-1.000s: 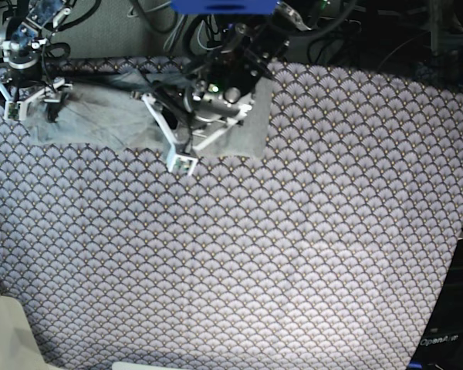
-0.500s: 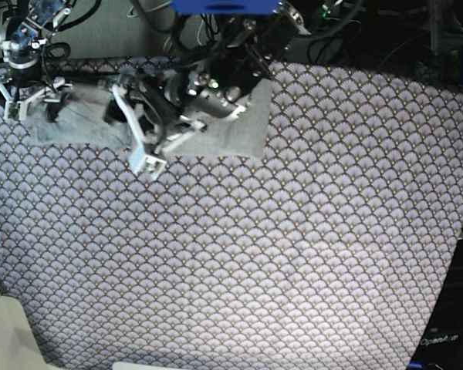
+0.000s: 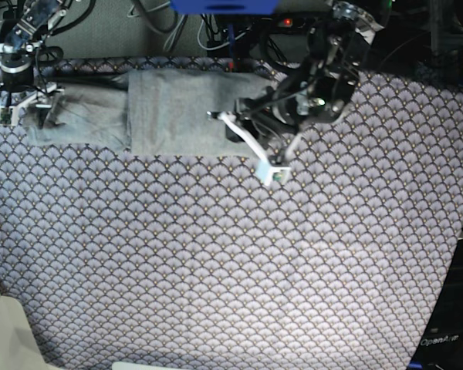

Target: Fold the T-shirt properly

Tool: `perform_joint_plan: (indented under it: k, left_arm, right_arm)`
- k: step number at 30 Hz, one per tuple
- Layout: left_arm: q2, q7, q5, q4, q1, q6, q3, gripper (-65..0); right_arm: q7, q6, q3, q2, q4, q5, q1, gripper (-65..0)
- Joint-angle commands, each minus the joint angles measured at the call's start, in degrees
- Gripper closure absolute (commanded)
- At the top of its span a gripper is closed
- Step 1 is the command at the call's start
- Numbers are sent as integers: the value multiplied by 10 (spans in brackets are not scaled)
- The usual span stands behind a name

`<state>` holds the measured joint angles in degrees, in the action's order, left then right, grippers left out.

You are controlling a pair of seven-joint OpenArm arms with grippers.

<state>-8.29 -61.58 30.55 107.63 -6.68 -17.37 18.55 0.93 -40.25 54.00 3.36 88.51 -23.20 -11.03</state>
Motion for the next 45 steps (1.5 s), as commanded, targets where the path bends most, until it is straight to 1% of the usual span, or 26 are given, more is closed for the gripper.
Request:
perform_joint_plan:
  k: [1, 4, 9, 12, 14, 16, 17, 20, 22, 27, 28, 31, 33, 36, 39, 43, 45]
  left_arm:
    - [-3, 11, 12, 10, -1, 4, -13, 0]
    - [-4, 9, 16, -4, -5, 4, -33, 0]
    - [0, 13, 20, -57, 0, 4, -35, 0]
    - [1, 15, 19, -81, 1, 6, -35, 0]
    - [1, 18, 19, -90, 1, 6, -35, 0]
    - [1, 25, 16, -96, 1, 6, -35, 0]
    - [1, 27, 16, -97, 1, 6, -35, 0]
    - [-2, 26, 18, -95, 1, 6, -35, 0]
    - [-2, 26, 15, -96, 2, 6, -35, 0]
    - [-2, 26, 15, -96, 2, 6, -35, 0]
    - [-2, 26, 15, -96, 2, 6, -35, 0]
    - [-3, 26, 15, -96, 2, 6, -35, 0]
    - [-4, 26, 15, -96, 2, 6, -36, 0]
    - [-5, 25, 15, -95, 2, 6, -37, 0]
    - [-6, 22, 15, -90, 2, 6, -38, 0]
    - [-6, 22, 15, -90, 2, 6, -38, 0]
    - [-6, 22, 15, -90, 2, 6, -38, 0]
  right_arm:
    - [-13, 2, 3, -6, 21, 10, 2, -486]
    - [-11, 2, 3, -5, 41, 10, 2, -489]
    - [-11, 2, 5, -5, 64, 10, 1, -490]
    - [-9, 2, 22, -5, 68, 21, 3, -487]
    - [15, 2, 25, -8, 68, 37, 3, -490]
    - [69, 2, 24, -11, 69, 59, 5, -490]
    - [95, 2, 24, -19, 73, 71, 5, -491]
    - [175, 2, 13, -28, 96, 135, -16, -515]
    - [227, 2, -11, -43, 120, 180, -38, -528]
    - [360, 2, -80, -102, 168, 331, -100, -529]
    - [376, 2, -87, -113, 170, 363, -108, -529]
    - [422, 2, -99, -161, 169, 470, -117, -529]
    - [448, 2, -96, -182, 154, 521, -112, -529]
    - [475, 2, -96, -207, 111, 557, -89, -529]
    - [482, 2, -96, -223, 46, 565, -64, -529]
    - [479, 2, -96, -231, -6, 565, -50, -529]
    - [479, 2, -96, -229, -14, 565, -49, -529]
